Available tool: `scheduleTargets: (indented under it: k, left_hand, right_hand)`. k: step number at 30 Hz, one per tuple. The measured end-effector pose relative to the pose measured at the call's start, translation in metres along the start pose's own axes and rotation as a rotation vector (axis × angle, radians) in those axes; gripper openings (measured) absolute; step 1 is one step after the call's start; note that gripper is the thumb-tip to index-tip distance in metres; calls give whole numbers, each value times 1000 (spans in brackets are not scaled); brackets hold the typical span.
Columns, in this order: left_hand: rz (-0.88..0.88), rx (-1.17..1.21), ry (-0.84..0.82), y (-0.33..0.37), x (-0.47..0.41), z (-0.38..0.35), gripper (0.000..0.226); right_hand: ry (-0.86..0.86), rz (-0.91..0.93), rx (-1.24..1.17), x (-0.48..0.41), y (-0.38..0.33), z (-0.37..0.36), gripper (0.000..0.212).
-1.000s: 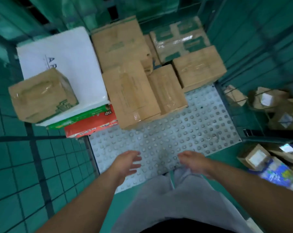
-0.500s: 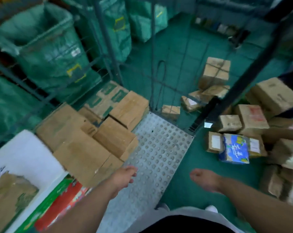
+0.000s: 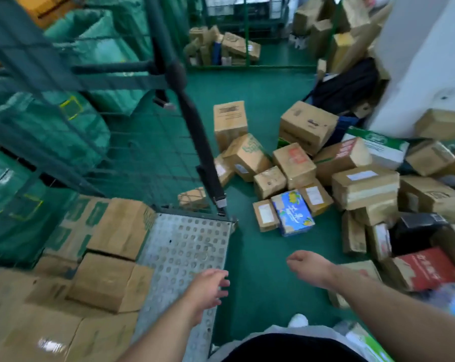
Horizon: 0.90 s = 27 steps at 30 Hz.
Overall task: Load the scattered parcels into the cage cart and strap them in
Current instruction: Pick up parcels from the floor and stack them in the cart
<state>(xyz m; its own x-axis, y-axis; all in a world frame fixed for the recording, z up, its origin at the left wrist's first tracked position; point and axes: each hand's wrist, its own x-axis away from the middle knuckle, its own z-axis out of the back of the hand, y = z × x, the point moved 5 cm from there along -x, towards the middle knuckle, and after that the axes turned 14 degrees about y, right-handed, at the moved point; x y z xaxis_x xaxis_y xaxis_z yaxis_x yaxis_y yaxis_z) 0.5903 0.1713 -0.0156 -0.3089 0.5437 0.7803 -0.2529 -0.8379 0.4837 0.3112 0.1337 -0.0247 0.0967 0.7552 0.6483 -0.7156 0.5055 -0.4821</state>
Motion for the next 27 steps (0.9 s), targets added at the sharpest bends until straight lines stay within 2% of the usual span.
scheduleTargets:
  k: [3, 9, 17, 27]
  left_hand:
    - [-26, -76, -25, 29, 11, -49, 20]
    - [-77, -124, -38, 86, 21, -101, 20]
    - [-44, -206, -20, 145, -25, -128, 19]
    - [-129, -370, -206, 281, -123, -182, 19]
  right_hand:
    - [43, -59, -52, -8, 38, 42, 38]
    - [89, -114, -103, -26, 88, 84, 41]
    - [99, -211, -203, -55, 102, 105, 36]
    - [226, -448, -299, -107, 107, 161, 34]
